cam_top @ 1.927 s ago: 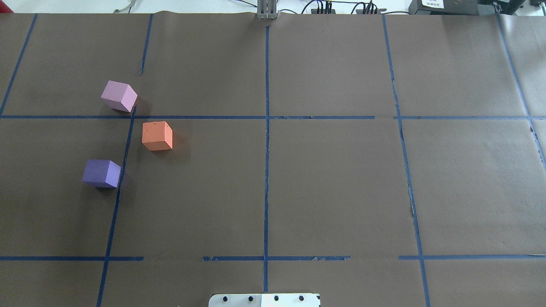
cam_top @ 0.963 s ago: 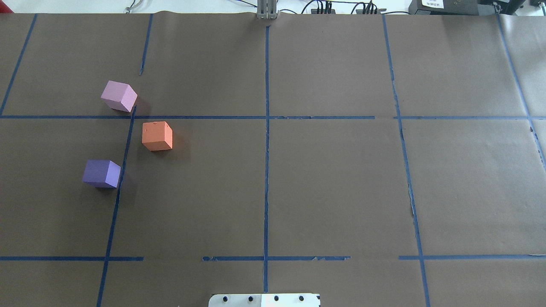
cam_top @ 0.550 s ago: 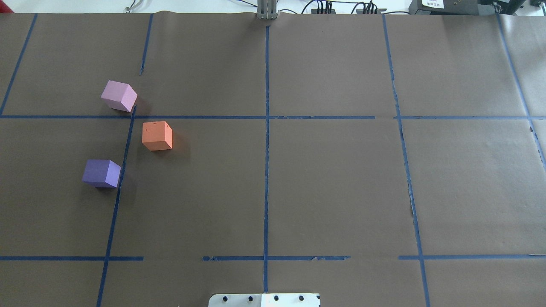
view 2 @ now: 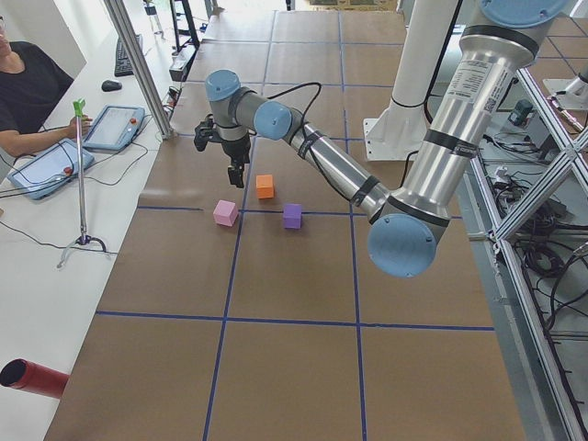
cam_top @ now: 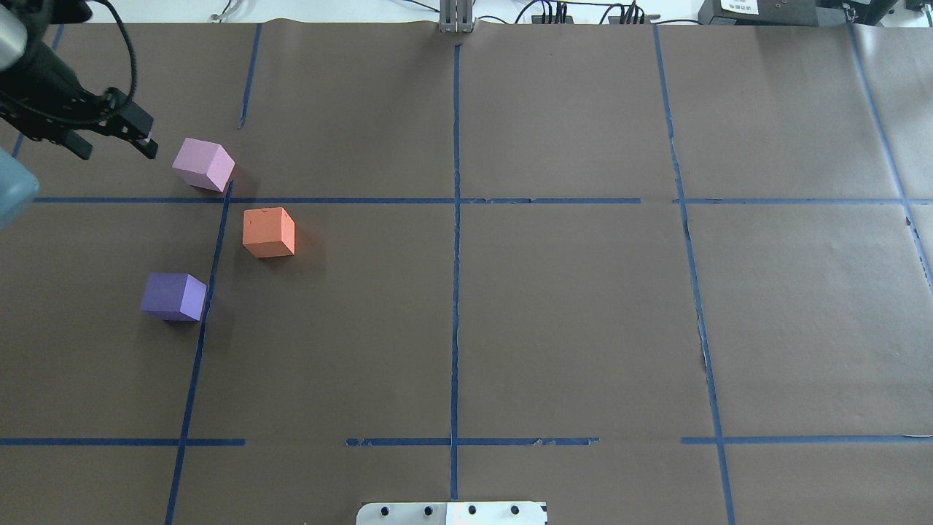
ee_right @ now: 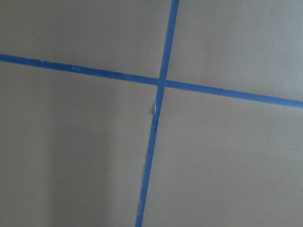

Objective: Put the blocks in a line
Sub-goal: 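Move the left gripper over the orange cube and lower onto it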

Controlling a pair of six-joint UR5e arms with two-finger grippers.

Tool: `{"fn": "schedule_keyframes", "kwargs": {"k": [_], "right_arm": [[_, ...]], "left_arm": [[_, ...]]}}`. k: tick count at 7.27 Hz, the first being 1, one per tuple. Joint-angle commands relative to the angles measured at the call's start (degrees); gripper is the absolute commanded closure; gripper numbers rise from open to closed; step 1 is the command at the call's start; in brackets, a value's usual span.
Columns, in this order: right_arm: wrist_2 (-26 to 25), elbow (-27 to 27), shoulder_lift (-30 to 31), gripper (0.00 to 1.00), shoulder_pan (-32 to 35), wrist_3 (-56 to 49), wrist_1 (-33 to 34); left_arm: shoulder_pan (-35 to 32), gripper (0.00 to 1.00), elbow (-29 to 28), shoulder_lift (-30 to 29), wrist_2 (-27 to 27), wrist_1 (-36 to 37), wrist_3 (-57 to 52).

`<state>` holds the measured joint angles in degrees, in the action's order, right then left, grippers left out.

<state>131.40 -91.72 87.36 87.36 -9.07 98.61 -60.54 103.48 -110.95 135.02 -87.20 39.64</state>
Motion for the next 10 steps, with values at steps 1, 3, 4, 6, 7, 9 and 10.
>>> {"fn": "schedule_keyframes", "kwargs": {"k": [1,3,4,6,7,9,10], "right_arm": [[0.0,0.05,0.0,0.0,0.0,0.02,0.0],[0.0,0.05,0.0,0.0,0.0,-0.07,0.0],[0.0,0.05,0.0,0.0,0.0,0.02,0.0],[0.0,0.05,0.0,0.0,0.0,-0.07,0.0],[0.0,-0.04,0.0,0.0,0.0,0.02,0.0],[0.0,0.05,0.0,0.0,0.0,0.02,0.0],[0.0,0.05,0.0,0.0,0.0,0.02,0.0]], "left_arm": [[7.6,0.0,-3.88,-0.92,-0.37,-8.4,8.58],[10.87,0.0,-7.41,-3.57,-3.86,-8.42,8.7],[11.67,0.0,-8.11,-3.57,-4.67,-8.42,8.79],[12.46,0.0,-10.12,-4.53,-4.77,-8.51,10.27],[12.55,0.0,-12.05,-6.01,-4.77,-8.42,10.46],[12.64,0.0,-13.74,-6.82,-4.77,-8.42,10.55],[12.64,0.0,-15.31,-7.86,-4.77,-8.42,10.81]]}}
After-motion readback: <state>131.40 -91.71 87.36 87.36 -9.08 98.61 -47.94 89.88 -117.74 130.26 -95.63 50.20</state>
